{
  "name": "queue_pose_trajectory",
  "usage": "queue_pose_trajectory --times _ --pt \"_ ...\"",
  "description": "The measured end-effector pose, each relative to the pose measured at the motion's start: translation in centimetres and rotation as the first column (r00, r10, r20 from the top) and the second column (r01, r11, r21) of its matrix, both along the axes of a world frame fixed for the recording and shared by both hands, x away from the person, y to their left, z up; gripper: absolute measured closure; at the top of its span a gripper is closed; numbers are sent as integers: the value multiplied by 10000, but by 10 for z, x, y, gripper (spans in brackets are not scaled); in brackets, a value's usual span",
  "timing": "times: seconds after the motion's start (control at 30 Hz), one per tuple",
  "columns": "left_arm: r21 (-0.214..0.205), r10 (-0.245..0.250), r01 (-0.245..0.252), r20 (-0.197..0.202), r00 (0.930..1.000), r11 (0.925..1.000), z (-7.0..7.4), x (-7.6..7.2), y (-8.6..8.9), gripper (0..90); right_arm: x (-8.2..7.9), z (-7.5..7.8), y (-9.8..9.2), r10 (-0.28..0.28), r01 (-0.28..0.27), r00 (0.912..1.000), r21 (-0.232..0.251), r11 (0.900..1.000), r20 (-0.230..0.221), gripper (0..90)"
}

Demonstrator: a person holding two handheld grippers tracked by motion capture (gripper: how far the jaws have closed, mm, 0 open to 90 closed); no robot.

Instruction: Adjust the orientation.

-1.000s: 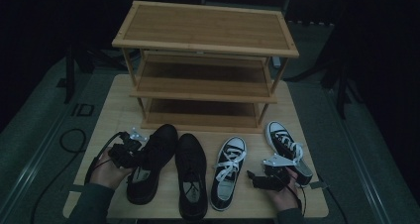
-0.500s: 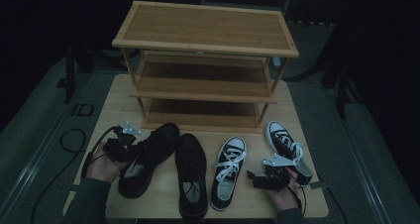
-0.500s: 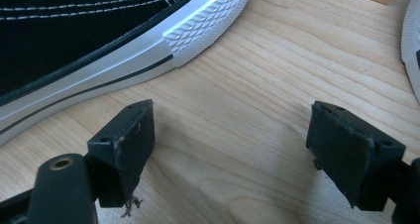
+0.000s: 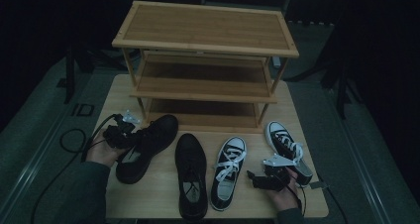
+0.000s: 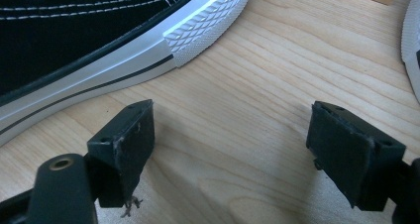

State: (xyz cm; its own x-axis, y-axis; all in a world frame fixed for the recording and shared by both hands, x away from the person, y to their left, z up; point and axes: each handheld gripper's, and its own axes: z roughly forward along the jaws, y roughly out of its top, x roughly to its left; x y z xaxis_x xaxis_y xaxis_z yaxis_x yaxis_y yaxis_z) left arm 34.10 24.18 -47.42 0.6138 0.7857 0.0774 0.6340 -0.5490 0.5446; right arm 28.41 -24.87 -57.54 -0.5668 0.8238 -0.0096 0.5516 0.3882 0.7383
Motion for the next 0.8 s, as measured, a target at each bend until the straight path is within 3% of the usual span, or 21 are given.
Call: queue_pose_trajectory --times 0.23,0.4,0.47,0.57,0.8 --pt "132 -196 199 -216 9996 9997 2 9 11 855 0 0 0 0 0 10000 0 10000 1 188" --pt "213 -7 11 -185 9998 9998 4 15 17 842 0 0 0 -3 3 10000 2 10000 -1 188" --pt "37 118 -118 -194 9997 9999 5 15 20 813 0 0 0 -2 2 10000 1 10000 0 188" --pt "-422 226 -238 -273 9994 9988 7 13 20 700 0 0 0 0 0 10000 1 10000 0 188" --pt "-885 527 -547 -249 9983 9946 16 4 23 567 0 0 0 2 -2 10000 3 10000 1 188"
